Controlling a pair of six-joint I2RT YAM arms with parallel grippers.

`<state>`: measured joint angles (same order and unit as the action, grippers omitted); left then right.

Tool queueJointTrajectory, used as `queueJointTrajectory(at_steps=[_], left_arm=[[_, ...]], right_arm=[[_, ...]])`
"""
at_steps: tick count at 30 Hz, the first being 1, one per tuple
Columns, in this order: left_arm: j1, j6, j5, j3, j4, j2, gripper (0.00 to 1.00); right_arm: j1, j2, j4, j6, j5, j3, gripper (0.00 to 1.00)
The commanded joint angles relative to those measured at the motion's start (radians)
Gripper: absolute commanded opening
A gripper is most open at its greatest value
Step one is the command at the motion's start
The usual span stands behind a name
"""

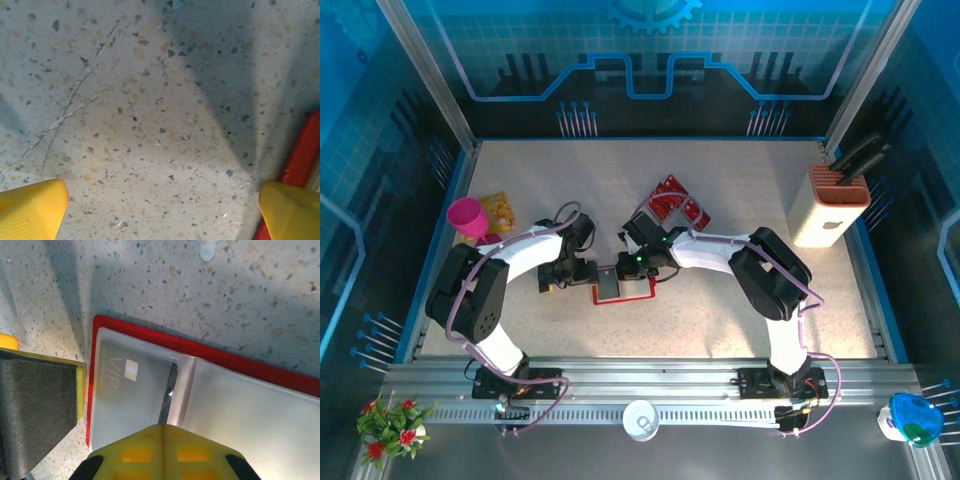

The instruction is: Put the credit cards into the card holder

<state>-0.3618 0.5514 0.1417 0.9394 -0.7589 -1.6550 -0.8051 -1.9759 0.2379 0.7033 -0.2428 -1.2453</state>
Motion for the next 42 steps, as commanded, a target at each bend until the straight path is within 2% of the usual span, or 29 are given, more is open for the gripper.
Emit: queueJointTrajectory(at_steps=[1, 6, 11, 15, 18, 21, 24, 29, 33, 38, 40, 42], left_arm=[[0.009, 0.01, -0.021, -0.014, 0.018, -0.01, 0.99], [0.009, 0.005, -0.027, -0.006, 0.023, -0.01, 0.99], [0.009, 0.007, -0.03, -0.003, 0.033, 0.002, 0.99], [0.009, 0.01, -0.037, -0.001, 0.037, 0.008, 0.99], [0.009, 0.011, -0.034, 0.01, 0.036, 0.018, 0.99], [0.01, 0.004, -0.056, 0.026, 0.055, 0.026, 0.99], [0.01, -0.001, -0.07, 0.053, 0.062, 0.027, 0.99], [0.01, -0.009, -0.1, 0.109, 0.072, 0.024, 0.99], [0.011, -0.018, -0.113, 0.146, 0.085, 0.025, 0.99], [0.012, -0.027, -0.135, 0.178, 0.082, 0.006, 0.99], [0.012, -0.028, -0.145, 0.18, 0.083, 0.004, 0.99], [0.012, -0.029, -0.151, 0.18, 0.084, 0.004, 0.99]], right_arm=[[-0.018, -0.02, 0.005, 0.024, -0.024, -0.022, 0.07], [-0.019, 0.033, -0.002, 0.054, 0.015, 0.003, 0.07], [0.003, 0.153, -0.04, 0.177, 0.097, 0.069, 0.09], [-0.002, 0.288, 0.125, 0.165, 0.167, 0.073, 0.12], [-0.017, 0.434, 0.205, 0.172, 0.246, 0.141, 0.19], [-0.004, 0.539, 0.27, 0.165, 0.322, 0.197, 0.34], [0.003, 0.58, 0.322, 0.133, 0.37, 0.223, 0.46], [0.006, 0.54, 0.322, 0.078, 0.365, 0.241, 0.56], [0.006, 0.446, 0.225, 0.056, 0.333, 0.244, 0.57], [0.005, 0.266, 0.177, 0.012, 0.329, 0.165, 0.57], [0.004, 0.203, 0.172, -0.004, 0.33, 0.129, 0.52], [0.006, 0.167, 0.175, -0.013, 0.331, 0.107, 0.39]])
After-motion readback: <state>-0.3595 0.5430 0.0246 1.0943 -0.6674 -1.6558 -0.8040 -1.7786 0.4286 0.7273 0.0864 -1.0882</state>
